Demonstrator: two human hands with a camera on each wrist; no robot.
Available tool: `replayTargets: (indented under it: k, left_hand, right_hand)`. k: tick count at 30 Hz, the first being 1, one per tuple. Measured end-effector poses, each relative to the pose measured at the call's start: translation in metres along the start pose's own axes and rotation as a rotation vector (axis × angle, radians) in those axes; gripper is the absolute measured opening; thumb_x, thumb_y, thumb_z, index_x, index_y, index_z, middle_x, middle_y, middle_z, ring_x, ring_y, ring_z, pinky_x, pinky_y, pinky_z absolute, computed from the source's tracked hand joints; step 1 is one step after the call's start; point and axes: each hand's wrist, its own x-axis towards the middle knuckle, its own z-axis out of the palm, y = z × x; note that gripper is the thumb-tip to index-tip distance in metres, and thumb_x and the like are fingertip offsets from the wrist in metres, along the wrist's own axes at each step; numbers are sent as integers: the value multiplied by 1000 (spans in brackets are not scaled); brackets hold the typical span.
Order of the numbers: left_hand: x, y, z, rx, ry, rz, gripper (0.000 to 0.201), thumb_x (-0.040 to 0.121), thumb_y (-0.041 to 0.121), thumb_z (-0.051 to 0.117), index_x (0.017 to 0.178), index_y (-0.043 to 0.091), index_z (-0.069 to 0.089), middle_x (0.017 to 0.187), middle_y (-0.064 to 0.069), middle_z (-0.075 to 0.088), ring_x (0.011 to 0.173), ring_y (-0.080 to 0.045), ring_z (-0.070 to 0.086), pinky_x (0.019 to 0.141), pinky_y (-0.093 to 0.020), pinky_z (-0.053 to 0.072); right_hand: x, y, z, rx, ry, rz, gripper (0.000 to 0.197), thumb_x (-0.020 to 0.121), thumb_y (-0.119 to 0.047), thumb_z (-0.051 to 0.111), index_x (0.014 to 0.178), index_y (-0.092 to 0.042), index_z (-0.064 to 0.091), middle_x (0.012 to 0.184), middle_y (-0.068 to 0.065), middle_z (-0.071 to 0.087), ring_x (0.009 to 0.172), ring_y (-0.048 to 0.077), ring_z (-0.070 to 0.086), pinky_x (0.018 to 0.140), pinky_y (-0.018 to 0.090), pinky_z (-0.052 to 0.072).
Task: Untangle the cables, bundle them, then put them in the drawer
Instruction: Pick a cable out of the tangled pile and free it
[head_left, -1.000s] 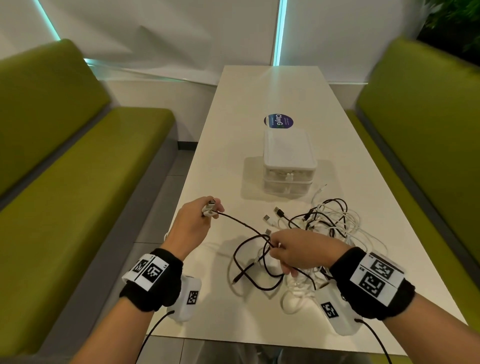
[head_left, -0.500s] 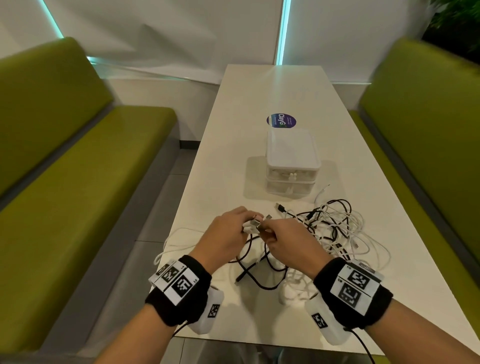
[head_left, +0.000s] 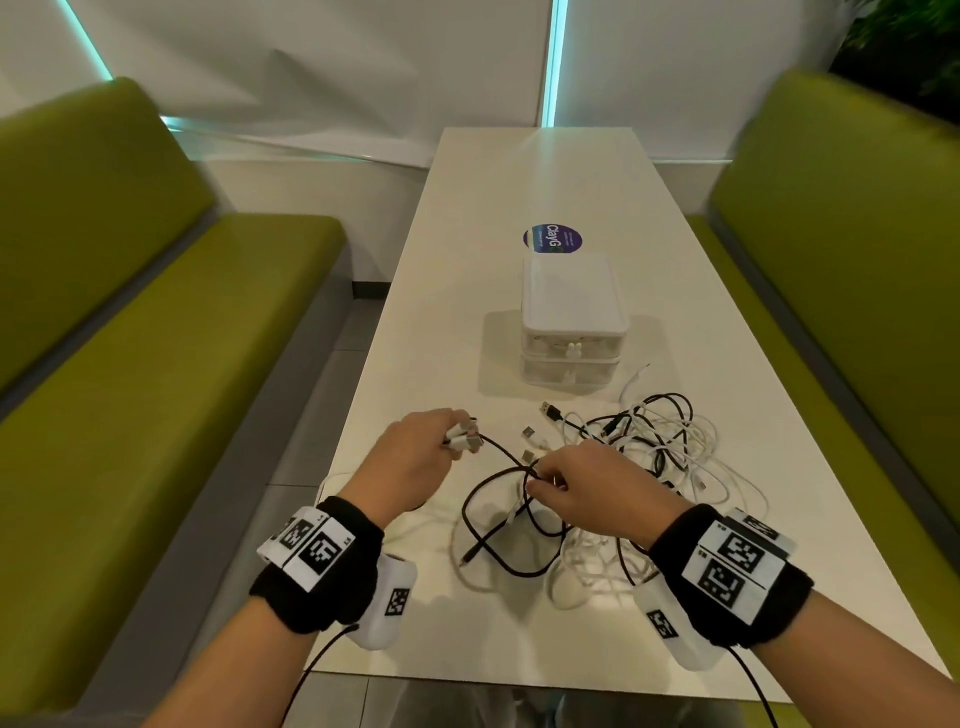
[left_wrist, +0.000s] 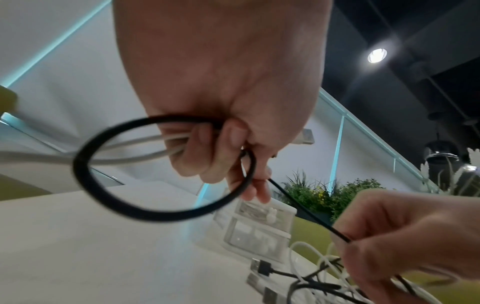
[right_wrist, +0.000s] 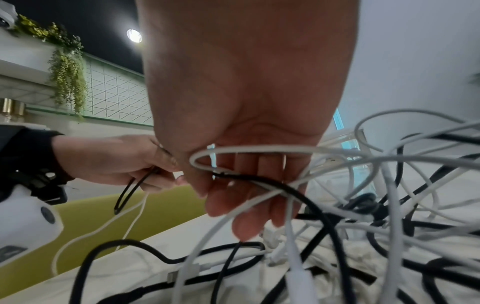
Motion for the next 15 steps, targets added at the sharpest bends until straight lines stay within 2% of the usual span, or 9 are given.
replayTargets:
  k: [2, 5, 7, 10, 13, 15]
  left_hand:
    - [1, -7, -6, -43, 37, -48, 42, 81, -3, 42, 72, 35, 56, 76, 14, 63, 80, -14, 59, 68, -26, 41]
    - [1, -21, -17, -104, 99, -119, 51, 78, -4, 41, 60, 42, 55, 86, 8, 70, 87, -20, 63, 76, -37, 48]
    - [0, -29, -21, -105, 138, -153, 49, 80, -2, 41, 56, 39, 53, 87, 6, 71, 89, -23, 63, 79, -41, 48]
    - [-3, -35, -23, -35, 167, -165, 47, 85, 0, 41, 60, 40, 48, 86, 6, 71, 88, -22, 64, 79, -42, 50]
    - [-4, -40, -22, 16, 199, -151, 47, 86, -1, 40, 66, 40, 51, 90, 7, 71, 92, -23, 64, 82, -44, 51]
    - [-3, -39, -18, 73, 199, -131, 46, 85, -5, 38, 87, 34, 64, 99, 7, 69, 95, -23, 63, 83, -41, 51]
  right_hand:
    - [0, 2, -1, -5, -16, 2, 35, 96, -42, 51, 64, -29, 52, 60, -4, 54, 53, 11, 47, 50, 23, 32]
    - [0, 5, -1, -2, -26, -1, 44, 98, -41, 49, 56, -30, 40, 56, -4, 49, 52, 12, 46, 51, 25, 32]
    - [0, 6, -1, 3, -26, -8, 44, 98, -41, 48, 57, -30, 39, 56, -4, 49, 53, 13, 47, 53, 27, 33]
    - [0, 4, 0, 18, -22, 1, 40, 99, -41, 46, 61, -33, 40, 60, -6, 50, 55, 10, 48, 54, 27, 36]
    - [0, 4, -1, 36, -38, 20, 36, 101, -42, 43, 71, -26, 53, 68, -3, 58, 64, 15, 57, 64, 34, 49]
    - [0, 4, 0, 36, -44, 40, 38, 102, -40, 40, 80, -15, 60, 72, 0, 61, 71, 19, 60, 72, 38, 52]
